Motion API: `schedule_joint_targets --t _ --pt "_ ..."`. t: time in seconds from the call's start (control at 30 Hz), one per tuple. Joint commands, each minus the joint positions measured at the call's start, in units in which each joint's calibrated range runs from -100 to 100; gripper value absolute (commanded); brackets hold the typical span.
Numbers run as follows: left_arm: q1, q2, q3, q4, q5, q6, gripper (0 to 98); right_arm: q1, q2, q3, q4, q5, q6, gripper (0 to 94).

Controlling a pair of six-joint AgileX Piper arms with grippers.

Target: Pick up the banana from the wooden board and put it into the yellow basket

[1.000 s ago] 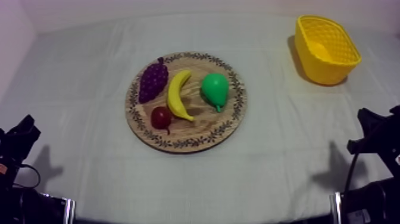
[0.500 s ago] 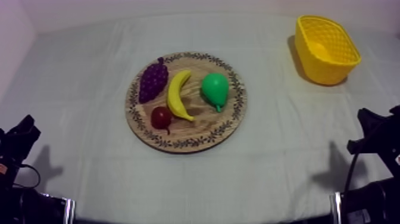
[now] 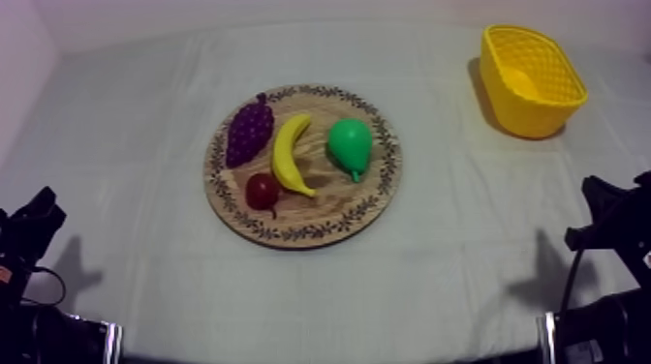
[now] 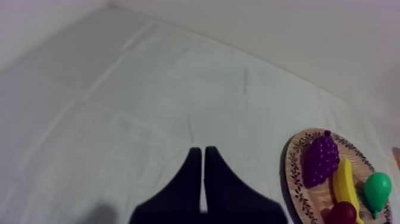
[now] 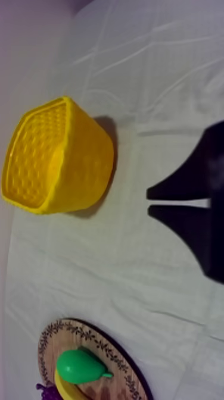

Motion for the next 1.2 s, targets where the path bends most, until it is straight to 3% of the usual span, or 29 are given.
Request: schedule_joint_targets --t 0.0,0.73,0.97,1.17 --pt "-0.01 -0.05 -0.01 -0.03 -0.01 0.02 0.1 0.01 -0.04 0.05 -0.03 0.07 -0.01 0.4" --pt "-0.01 -0.05 -0.01 -0.03 -0.01 0.02 0.1 -1.46 0.24 0.05 -0.09 0.03 -0.47 0.4" --pt "-0.01 -0.05 -0.01 -0.03 -0.01 0.01 0.1 -5.21 8.88 -4.08 1.97 -1.4 -1.85 0.4" --pt "-0.01 -0.05 -0.01 -0.03 -0.01 0.01 0.1 -10.99 21.49 -16.69 5.11 1.64 -6.28 0.4"
